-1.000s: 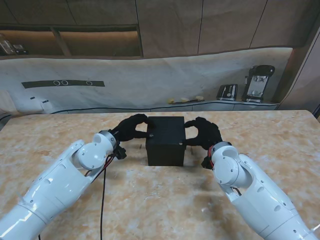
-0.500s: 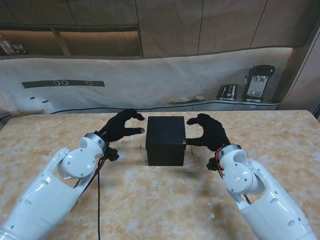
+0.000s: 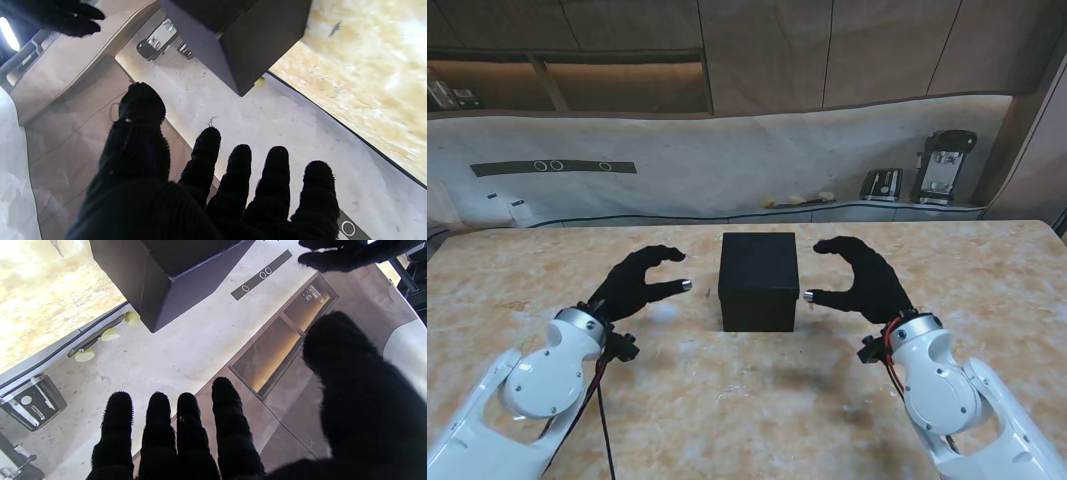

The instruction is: Pack mini donuts into a plastic bag, tie the opening and put the bag into the gift box

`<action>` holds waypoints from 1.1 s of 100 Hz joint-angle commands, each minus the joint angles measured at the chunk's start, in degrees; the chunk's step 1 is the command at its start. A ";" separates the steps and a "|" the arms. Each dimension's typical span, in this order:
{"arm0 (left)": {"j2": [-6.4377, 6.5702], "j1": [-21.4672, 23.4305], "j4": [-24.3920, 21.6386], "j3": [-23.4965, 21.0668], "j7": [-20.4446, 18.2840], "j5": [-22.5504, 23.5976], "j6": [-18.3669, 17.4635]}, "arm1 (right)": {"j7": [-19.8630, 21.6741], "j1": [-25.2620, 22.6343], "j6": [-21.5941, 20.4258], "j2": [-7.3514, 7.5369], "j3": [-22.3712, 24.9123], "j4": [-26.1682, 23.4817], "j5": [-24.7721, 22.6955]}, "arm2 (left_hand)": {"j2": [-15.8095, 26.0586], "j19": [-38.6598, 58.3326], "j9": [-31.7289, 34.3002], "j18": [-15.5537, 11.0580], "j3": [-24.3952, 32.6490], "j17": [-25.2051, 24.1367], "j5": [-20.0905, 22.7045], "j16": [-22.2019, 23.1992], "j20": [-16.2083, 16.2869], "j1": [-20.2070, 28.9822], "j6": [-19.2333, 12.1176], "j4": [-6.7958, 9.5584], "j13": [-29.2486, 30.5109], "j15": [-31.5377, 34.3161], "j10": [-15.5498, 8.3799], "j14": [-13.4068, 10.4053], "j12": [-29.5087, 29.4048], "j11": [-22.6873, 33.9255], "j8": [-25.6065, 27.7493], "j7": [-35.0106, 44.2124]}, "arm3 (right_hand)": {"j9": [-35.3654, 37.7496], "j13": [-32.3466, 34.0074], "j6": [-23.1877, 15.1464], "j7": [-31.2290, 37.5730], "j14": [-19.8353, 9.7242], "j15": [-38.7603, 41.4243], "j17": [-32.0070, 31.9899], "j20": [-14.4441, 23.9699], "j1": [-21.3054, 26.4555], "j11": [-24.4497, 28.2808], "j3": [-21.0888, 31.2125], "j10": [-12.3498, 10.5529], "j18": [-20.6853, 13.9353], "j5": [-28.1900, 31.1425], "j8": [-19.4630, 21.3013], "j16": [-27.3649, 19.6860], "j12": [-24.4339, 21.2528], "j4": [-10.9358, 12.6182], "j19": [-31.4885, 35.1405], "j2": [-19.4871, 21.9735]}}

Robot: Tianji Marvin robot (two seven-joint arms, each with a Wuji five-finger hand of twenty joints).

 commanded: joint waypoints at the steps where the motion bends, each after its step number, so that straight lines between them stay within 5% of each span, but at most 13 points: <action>1: 0.40 2.68 -0.60 -0.31 -0.18 0.11 -1.31 | -0.40 -2.72 -1.05 -0.21 0.15 -0.80 -0.22 | 0.48 1.62 0.94 -0.75 -1.35 -0.69 0.13 -1.59 -2.51 -1.44 0.83 0.40 1.18 0.14 -0.04 0.04 -1.24 -0.90 -1.04 -2.49 | 0.99 1.07 0.86 -1.14 0.05 -0.12 0.07 -1.71 -1.15 -0.95 -0.79 0.51 -0.96 0.60 -0.85 -0.29 2.08 1.58 1.71 0.82; 22: 0.45 8.58 -2.88 -1.73 1.00 1.47 -4.16 | -2.94 -8.88 -2.83 -0.46 1.64 -3.75 -1.25 | 0.03 13.26 0.27 -1.22 -1.11 -5.99 -0.19 -2.02 -6.79 -0.84 1.08 0.53 0.64 0.02 -0.65 -0.15 -1.16 -0.72 -1.32 -3.50 | 1.68 1.44 1.37 -0.48 0.03 -0.59 -1.34 -3.11 -1.32 -1.41 -0.79 0.55 -0.11 1.27 -1.15 -0.51 1.91 1.60 2.07 0.89; 53: 0.51 13.96 -3.51 -2.52 2.42 3.98 -6.63 | -6.56 -14.89 -2.84 -0.88 2.24 -5.15 -3.24 | 0.11 16.29 0.00 -0.32 -1.01 -7.04 -0.94 -1.80 -7.74 -0.32 0.57 0.56 0.55 0.25 -1.15 -0.37 -0.76 -0.35 -1.18 -3.31 | 0.78 0.20 2.00 -0.13 -0.26 -1.45 -4.73 -4.77 -1.48 -1.43 -0.59 0.46 0.09 0.85 -1.60 -0.84 2.06 1.74 1.38 0.92; 110: 0.11 13.36 0.08 0.29 5.08 4.70 -5.95 | -6.90 -15.15 -1.84 -0.93 1.80 -3.02 -3.15 | 0.61 17.80 -0.49 -0.30 -0.94 -8.22 -1.70 -1.35 -8.53 0.23 0.21 0.59 -0.15 0.54 -1.44 -0.61 -0.20 0.15 -0.90 -2.28 | 0.71 -0.30 2.29 0.27 -0.18 -1.27 -6.30 -5.78 -1.48 -1.19 -0.51 0.78 0.01 1.75 -2.02 -0.78 2.15 1.75 1.09 0.92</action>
